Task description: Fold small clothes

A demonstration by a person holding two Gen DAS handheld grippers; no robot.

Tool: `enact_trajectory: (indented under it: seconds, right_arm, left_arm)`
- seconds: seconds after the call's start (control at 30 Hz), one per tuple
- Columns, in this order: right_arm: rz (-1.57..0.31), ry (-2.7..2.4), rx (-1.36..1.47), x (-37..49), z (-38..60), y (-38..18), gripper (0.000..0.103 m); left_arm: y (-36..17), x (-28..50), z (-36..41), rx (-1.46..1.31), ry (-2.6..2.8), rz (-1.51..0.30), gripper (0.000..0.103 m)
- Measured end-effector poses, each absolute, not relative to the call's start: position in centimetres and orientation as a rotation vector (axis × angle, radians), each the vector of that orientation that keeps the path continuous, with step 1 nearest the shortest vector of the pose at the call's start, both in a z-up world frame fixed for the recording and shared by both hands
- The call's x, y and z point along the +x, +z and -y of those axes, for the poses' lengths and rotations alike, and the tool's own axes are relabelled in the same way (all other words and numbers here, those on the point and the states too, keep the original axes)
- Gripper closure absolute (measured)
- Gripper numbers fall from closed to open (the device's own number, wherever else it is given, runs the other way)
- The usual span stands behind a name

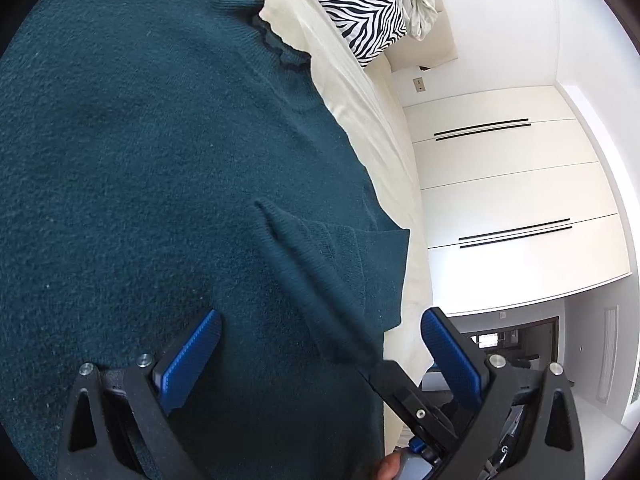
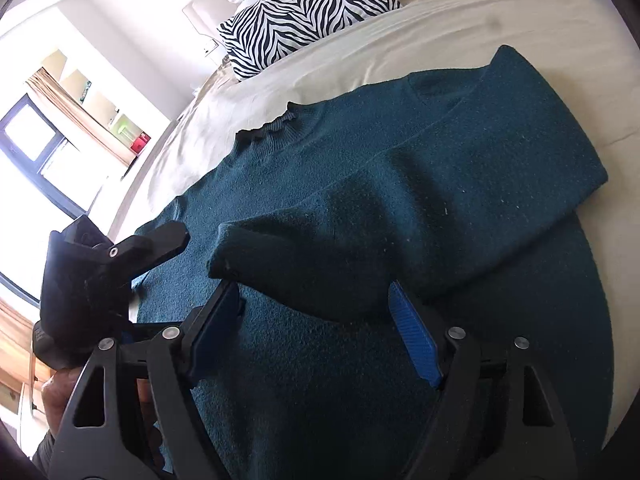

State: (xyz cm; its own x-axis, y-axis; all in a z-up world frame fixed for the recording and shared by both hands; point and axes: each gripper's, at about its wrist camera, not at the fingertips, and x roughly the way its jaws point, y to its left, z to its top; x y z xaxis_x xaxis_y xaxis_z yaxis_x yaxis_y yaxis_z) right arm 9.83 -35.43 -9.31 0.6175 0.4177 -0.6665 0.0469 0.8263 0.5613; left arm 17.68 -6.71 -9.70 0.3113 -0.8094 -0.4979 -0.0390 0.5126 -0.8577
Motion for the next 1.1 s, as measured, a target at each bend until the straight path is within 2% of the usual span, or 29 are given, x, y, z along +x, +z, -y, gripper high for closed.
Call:
enact_trajectory:
  seconds: [0.13, 0.17, 0.2, 0.27, 0.3, 0.33, 0.5, 0.67, 0.9, 1.1]
  right_arm:
    - [-0.863, 0.235, 0.693, 7.6, 38.6, -9.5, 0.026]
    - [-0.858, 0.230, 0.720, 7.3, 39.2, -9.7, 0.026]
    - [-0.857, 0.227, 0.746, 7.3, 39.7, -10.0, 0.026]
    - [-0.849, 0.219, 0.796, 6.6, 40.9, -10.5, 0.026]
    - [-0.847, 0.216, 0.818, 6.5, 41.4, -10.7, 0.026]
    - [-0.844, 0.217, 0.838, 6.4, 41.8, -10.8, 0.026]
    - [-0.812, 0.204, 0.933, 6.0, 44.1, -11.6, 0.026]
    - [-0.774, 0.195, 1.057, 5.9, 46.7, -12.2, 0.026]
    - [-0.726, 0.224, 1.253, 9.1, 48.9, -12.3, 0.026]
    - [-0.732, 0.179, 1.404, 13.6, 49.9, -14.5, 0.026]
  left_arm:
    - [-9.3, 18.8, 7.9, -0.910, -0.628, -1.156, 0.004]
    - [-9.4, 18.9, 8.2, -0.889, -0.624, -1.165, 0.012]
    - [-9.5, 19.1, 8.6, -0.865, -0.616, -1.180, 0.022]
    - [-10.2, 19.3, 9.1, -0.840, -0.602, -1.229, 0.082]
    - [-10.4, 19.4, 9.2, -0.816, -0.579, -1.246, 0.093]
    - [-10.3, 19.5, 9.3, -0.793, -0.566, -1.246, 0.096]
    - [-6.2, 20.9, 8.1, -0.665, -0.574, -1.139, 0.094]
    - [-2.0, 23.2, 3.7, -0.608, -0.516, -0.986, 0.094]
    - [-3.8, 23.5, -2.3, -0.696, -0.417, -0.943, 0.095]
    - [-5.9, 24.8, -1.4, -0.671, -0.401, -0.975, 0.095]
